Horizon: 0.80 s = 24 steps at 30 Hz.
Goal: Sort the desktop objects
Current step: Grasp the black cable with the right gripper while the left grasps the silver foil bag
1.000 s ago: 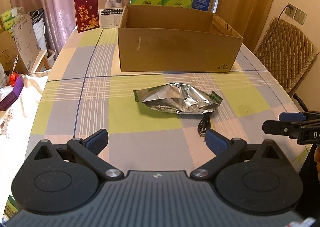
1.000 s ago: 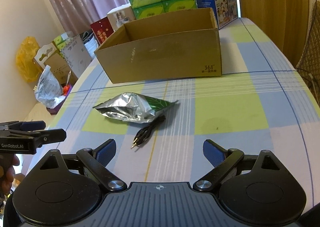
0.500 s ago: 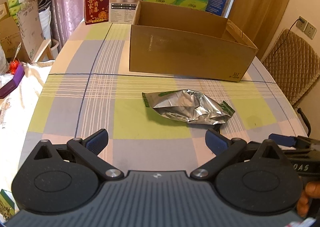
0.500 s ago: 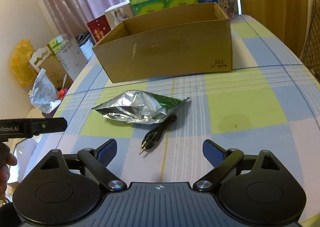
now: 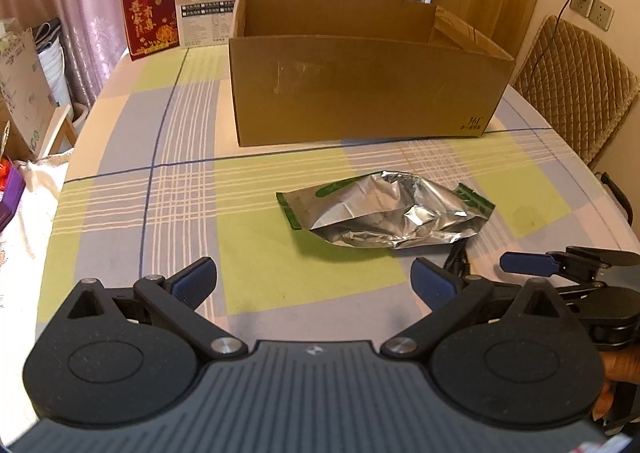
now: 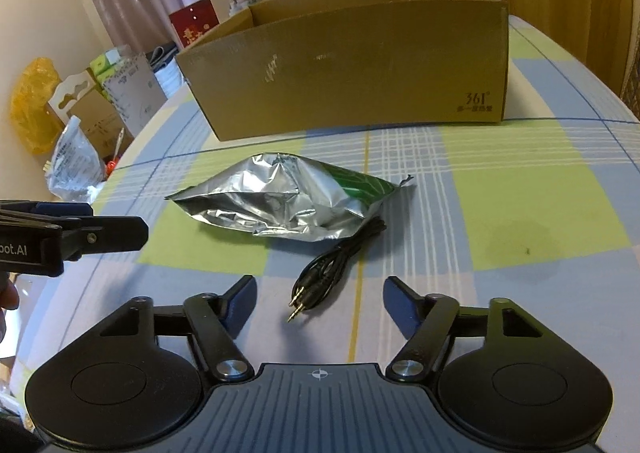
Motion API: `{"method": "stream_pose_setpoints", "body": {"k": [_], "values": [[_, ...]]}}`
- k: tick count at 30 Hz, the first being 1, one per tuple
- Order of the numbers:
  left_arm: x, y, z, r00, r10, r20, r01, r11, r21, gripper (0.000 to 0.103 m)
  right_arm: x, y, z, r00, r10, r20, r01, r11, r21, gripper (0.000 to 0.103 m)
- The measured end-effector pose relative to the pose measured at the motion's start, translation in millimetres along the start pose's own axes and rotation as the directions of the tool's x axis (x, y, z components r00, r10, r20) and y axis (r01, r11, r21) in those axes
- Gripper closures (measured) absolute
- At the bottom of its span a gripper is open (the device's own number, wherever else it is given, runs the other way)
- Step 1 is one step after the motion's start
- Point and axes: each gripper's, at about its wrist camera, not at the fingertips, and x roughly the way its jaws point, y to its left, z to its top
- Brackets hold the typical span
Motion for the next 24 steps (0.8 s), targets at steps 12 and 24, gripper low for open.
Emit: {"method": "stream_pose_setpoints", "body": {"k": [12, 24], "values": [[28.5, 8.3, 0.4, 0.999, -0.028, -0.02, 0.028, 0.999, -0.024, 0.002, 30.7, 16.4, 3.9, 0.997, -0.075, 0.019, 0.076, 0.995, -0.058, 0.057], [23.2, -5.5, 7.2, 0.999, -0.045, -0.015, 0.047, 0.994, 0.102, 0.002, 10.9, -16.6, 0.2, 0.991, -0.133, -0.005, 0.131, 0.982, -0.133, 0.083]]}}
